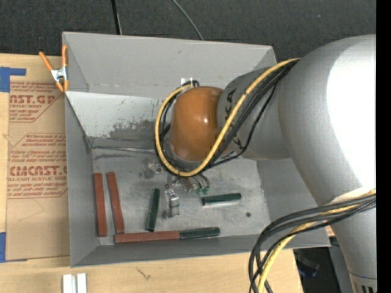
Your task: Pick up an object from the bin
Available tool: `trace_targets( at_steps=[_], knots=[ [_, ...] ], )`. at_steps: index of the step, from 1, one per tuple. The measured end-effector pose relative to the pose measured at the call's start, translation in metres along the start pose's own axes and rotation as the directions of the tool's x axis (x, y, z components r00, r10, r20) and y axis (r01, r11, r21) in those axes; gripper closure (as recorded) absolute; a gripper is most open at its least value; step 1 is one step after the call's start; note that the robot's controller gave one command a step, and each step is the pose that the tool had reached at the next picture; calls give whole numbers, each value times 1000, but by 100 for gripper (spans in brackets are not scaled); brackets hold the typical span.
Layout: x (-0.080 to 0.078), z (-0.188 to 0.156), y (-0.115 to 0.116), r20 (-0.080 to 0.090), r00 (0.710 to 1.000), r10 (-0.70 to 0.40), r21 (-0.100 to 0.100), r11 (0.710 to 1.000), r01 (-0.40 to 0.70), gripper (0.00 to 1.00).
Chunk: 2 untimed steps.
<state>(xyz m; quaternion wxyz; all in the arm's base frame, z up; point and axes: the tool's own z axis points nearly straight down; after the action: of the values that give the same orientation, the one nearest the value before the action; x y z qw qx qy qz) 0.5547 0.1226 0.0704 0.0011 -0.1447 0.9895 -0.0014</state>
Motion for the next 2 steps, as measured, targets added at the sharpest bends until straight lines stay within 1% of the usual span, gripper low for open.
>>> trace_targets(
  at_steps=[1, 2],
  knots=[
    [-6, 0, 26, 3, 994, -107, -5, 994, 107, 100],
    [-6, 0, 26, 3, 994, -107, -5, 994, 107, 100]
  ],
)
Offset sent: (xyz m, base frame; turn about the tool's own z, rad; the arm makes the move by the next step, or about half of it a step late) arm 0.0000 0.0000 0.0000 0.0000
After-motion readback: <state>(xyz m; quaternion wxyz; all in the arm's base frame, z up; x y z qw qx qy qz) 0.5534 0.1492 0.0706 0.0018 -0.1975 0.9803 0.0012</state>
